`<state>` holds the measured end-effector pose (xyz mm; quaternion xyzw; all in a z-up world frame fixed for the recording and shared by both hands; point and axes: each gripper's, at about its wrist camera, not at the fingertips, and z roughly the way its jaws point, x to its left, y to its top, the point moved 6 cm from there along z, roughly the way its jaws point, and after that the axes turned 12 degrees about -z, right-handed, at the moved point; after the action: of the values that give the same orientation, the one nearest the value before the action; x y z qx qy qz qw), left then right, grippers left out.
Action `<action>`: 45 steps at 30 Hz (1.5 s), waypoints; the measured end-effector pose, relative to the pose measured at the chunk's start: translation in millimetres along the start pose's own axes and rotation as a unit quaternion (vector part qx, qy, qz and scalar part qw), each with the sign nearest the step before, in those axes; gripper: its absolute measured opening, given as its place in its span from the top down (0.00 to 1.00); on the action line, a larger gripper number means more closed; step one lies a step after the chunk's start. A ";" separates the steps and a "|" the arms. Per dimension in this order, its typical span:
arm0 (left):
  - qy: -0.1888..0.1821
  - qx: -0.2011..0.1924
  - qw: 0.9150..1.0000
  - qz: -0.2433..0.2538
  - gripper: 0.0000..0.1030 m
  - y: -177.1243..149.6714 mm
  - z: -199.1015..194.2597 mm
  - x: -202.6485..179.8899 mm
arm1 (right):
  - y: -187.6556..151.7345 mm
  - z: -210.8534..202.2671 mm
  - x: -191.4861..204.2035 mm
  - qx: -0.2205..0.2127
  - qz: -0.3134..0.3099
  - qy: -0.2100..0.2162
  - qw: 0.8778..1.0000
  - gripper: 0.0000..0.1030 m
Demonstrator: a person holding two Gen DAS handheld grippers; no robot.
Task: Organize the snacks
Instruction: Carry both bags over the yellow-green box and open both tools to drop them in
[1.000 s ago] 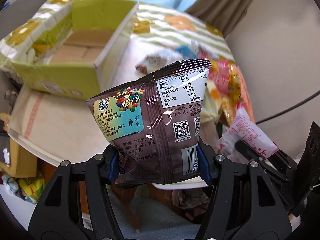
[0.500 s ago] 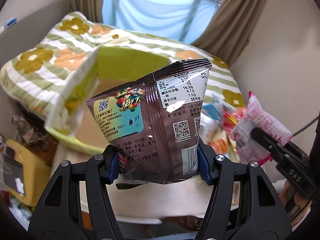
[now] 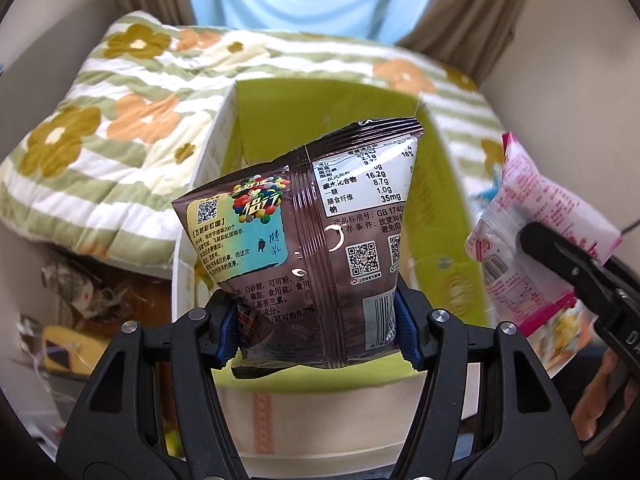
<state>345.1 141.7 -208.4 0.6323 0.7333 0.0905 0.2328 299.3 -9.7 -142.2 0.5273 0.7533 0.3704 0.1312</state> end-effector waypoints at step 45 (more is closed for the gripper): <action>0.039 -0.040 0.996 -0.066 0.00 -21.1 -16.6 58.7 | -25.9 86.5 10.9 0.067 -0.015 -0.018 0.997 0.01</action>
<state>313.5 197.5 -216.2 0.5686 0.7778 0.1291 0.2347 327.7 31.9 -218.0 0.5298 0.7822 0.3072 0.1144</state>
